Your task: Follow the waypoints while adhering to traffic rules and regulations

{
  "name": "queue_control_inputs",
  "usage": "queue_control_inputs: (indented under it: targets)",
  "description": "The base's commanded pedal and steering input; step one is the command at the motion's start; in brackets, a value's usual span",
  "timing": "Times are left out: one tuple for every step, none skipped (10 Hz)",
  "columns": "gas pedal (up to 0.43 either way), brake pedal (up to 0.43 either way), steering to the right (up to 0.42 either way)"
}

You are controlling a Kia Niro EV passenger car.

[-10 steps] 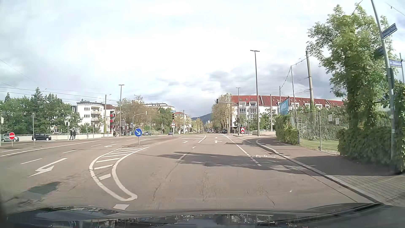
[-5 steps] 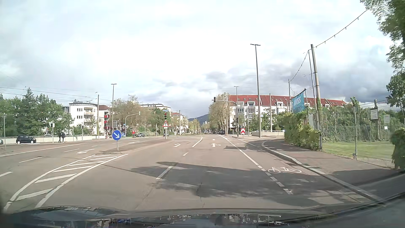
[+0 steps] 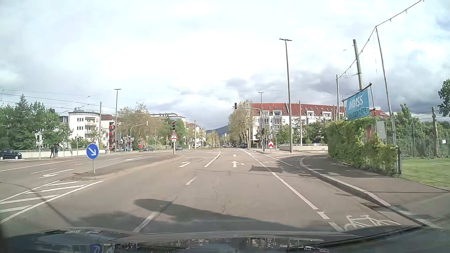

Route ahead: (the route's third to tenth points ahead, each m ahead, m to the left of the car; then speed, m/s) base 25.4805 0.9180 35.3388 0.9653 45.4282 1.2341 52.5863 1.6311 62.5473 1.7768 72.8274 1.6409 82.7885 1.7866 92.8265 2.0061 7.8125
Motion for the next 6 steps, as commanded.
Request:
queue_control_inputs:
  targets:
    - [0.087, 0.000, 0.013]
    - [0.087, 0.000, 0.013]
    - [0.087, 0.000, 0.013]
    - [0.087, 0.000, 0.013]
    - [0.087, 0.000, 0.012]
    - [0.087, 0.000, 0.012]
